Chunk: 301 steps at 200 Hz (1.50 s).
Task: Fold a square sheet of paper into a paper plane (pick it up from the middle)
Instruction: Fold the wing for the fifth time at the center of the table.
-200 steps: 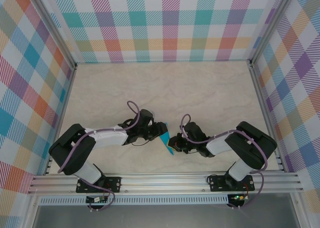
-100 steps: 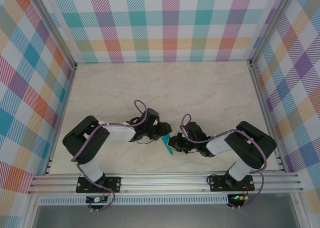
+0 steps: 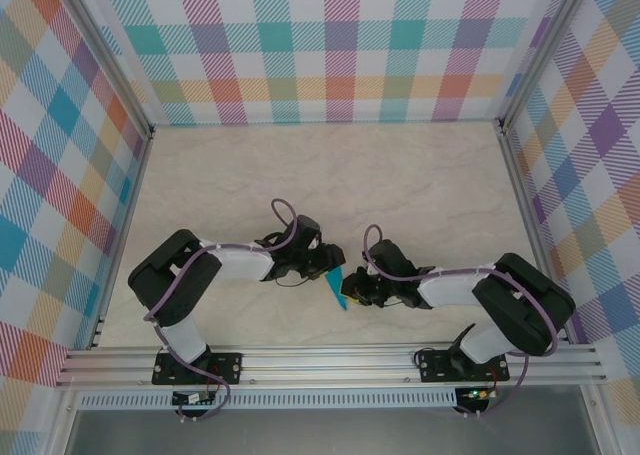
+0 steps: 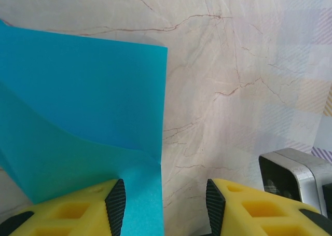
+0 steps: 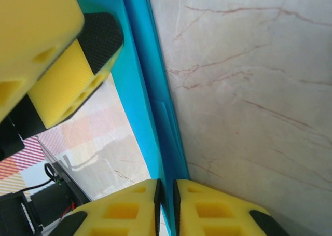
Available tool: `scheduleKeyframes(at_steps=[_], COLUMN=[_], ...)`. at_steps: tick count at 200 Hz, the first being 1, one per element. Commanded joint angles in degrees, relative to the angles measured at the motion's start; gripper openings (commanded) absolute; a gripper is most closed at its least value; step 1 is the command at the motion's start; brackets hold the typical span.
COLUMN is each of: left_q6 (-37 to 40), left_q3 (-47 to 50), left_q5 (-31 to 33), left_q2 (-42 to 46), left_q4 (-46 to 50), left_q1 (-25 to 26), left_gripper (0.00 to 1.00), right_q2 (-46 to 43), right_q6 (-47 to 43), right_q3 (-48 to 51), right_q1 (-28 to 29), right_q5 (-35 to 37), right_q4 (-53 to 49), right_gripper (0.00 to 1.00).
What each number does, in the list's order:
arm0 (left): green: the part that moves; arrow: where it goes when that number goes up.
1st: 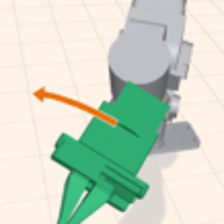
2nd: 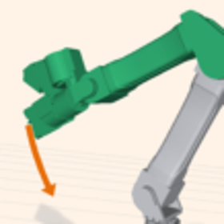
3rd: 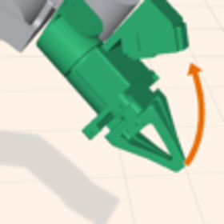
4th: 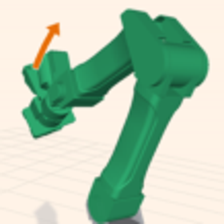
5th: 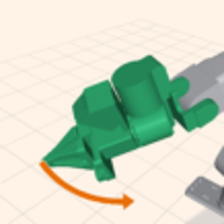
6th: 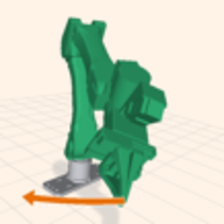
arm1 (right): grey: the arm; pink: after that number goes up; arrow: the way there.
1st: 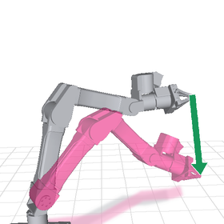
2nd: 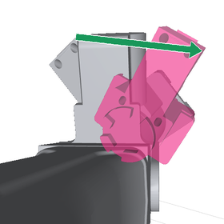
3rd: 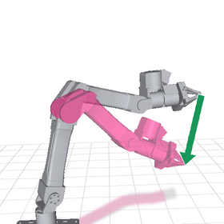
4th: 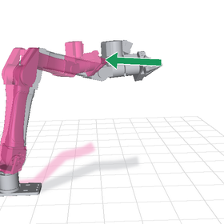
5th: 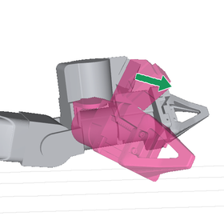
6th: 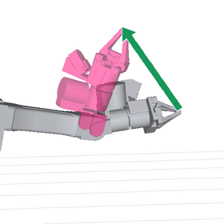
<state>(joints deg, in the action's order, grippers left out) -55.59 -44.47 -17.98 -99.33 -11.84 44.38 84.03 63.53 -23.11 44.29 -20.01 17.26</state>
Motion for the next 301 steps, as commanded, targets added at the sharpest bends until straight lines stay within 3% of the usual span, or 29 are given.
scheduleKeyframes(at_steps=[1, 65, 161, 236, 301], left_q6=[1.45, 1.02, 1.10, 1.01, 0.14], left_q3=[-0.68, -1.04, -1.51, -2.02, -1.81], left_q5=[0.12, 0.29, -0.08, 0.14, 0.58], left_q2=[-2.48, -3.15, -3.46, -3.59, -4.03], left_q4=[4.97, 5.68, 6.21, 6.78, 6.86], left_q1=[1.65, 1.90, 2.16, 2.29, 2.29], left_gripper=[0.48, 0.48, 0.47, 0.47, 0.47], right_q2=[-1.12, -0.23, -7.06, -1.32, 3.94], right_q6=[-2.68, -6.43, -8.39, -9.28, -11.28], right_q3=[-0.44, 0.30, -1.19, -0.73, 0.06], right_q1=[-0.18, 0.03, 0.00, 0.22, 2.20], right_q5=[-1.46, -4.49, -4.60, -7.68, -6.00], right_q4=[-4.44, -7.47, -11.04, -7.29, -11.60], right_gripper=[0.12, 0.08, 0.21, 0.03, 0.03])
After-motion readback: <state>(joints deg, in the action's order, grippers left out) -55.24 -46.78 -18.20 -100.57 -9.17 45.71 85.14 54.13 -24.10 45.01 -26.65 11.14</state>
